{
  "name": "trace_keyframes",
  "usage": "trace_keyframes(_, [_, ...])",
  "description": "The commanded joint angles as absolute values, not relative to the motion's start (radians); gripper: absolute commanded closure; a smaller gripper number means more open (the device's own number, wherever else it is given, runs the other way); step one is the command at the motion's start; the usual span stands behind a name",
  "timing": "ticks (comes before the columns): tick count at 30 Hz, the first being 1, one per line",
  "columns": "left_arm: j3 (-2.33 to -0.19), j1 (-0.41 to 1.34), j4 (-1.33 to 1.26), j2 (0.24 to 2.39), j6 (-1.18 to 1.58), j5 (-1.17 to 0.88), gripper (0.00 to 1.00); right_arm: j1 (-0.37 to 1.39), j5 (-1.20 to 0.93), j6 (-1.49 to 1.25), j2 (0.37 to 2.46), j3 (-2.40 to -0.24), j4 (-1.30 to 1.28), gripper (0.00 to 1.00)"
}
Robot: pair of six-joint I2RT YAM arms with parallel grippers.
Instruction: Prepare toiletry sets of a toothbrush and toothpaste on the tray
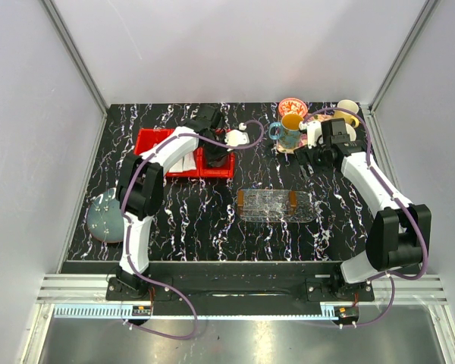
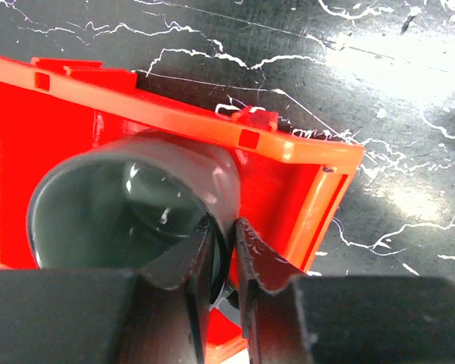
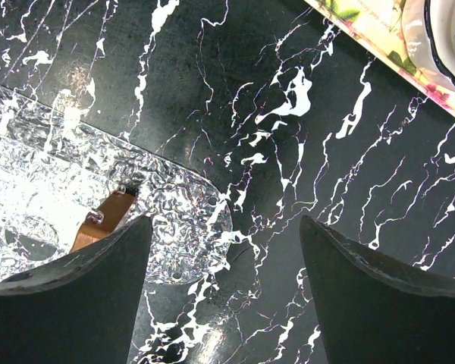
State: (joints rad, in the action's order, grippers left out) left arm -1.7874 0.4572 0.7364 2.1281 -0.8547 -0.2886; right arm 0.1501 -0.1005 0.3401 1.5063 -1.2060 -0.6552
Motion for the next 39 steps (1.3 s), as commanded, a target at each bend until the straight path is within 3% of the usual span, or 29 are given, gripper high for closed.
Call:
trace_keyframes(1, [-1.819, 0.465, 0.733, 2.108, -0.839, -0.284, 0.85, 0.144, -0.130, 0.350, 1.471, -1.213, -0.640, 0.16])
trace_keyframes(6, [-1.830, 0.465, 0.733, 2.092, -0.833, -0.285, 1.00, 0.144, -0.127, 0.351, 1.473, -1.216, -0.638, 0.16])
trace_keyframes(23, [-1.887, 0.465, 0.804, 1.928, -0.842, -0.376, 1.00, 0.141, -0.169, 0.310, 1.465, -1.322, -0.673, 0.20])
trace_keyframes(33, [-1.888, 0.525, 0.937, 1.734, -0.942, -0.482, 1.00, 0.143, -0.357, 0.210, 1.566, -1.678, -0.837, 0.27])
trace_keyframes(39, [-1.928, 0.620, 1.015, 1.706, -0.986, -0.436, 1.00, 0.156, -0.429, 0.187, 1.696, -1.949, -0.966, 0.31])
